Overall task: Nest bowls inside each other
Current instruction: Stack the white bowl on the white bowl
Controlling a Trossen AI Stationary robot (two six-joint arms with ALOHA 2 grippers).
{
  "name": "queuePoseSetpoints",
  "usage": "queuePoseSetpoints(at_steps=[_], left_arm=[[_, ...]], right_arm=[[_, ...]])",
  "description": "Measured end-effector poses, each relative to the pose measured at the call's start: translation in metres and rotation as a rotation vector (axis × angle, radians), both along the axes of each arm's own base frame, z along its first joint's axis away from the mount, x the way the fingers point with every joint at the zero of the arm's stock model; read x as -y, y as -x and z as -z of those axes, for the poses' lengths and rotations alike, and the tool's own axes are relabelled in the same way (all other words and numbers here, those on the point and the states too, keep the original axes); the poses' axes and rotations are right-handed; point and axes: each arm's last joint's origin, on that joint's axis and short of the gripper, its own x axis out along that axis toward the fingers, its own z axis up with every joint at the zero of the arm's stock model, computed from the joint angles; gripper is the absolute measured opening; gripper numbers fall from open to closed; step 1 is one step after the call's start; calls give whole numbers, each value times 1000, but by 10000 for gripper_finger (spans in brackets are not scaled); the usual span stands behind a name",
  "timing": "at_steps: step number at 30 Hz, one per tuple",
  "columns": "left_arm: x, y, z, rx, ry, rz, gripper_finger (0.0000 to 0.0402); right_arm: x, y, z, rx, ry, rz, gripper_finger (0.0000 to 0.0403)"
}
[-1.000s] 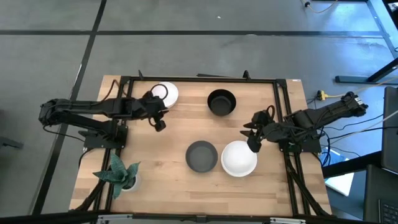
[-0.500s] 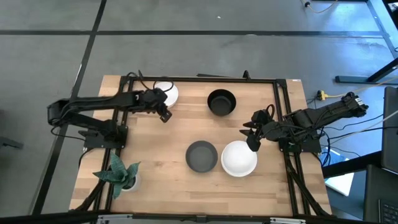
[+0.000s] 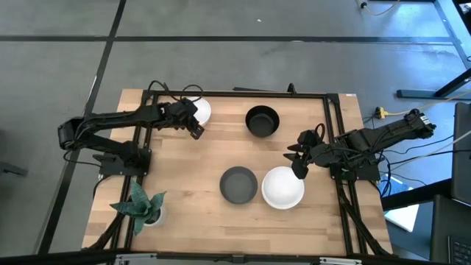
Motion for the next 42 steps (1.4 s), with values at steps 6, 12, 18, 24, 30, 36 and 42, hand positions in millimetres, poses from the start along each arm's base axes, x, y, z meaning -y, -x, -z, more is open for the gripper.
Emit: queuePoseSetpoints(at_steps=[6,12,18,24,30,36,42], left_arm=[[-4,1,0,9,10,38,159],[-5,-6,-6,93,-30,49,174],[-4,-9,-7,114,-42,57,174],[-7,-14,1,45,-69,101,170],[-10,-20,16,-17,-46,93,170],[-13,-24,28,-50,-9,56,170],[-14,-26,34,-87,-19,35,169]], right_arm=[[0,0,0,0,0,0,171],[0,0,0,0,-2,2,171],[0,0,0,0,-3,3,171],[5,-1,0,0,-4,30,171],[12,-4,0,-3,-48,33,171],[15,-6,-1,5,-76,33,171],[15,-8,-3,33,-86,33,171]])
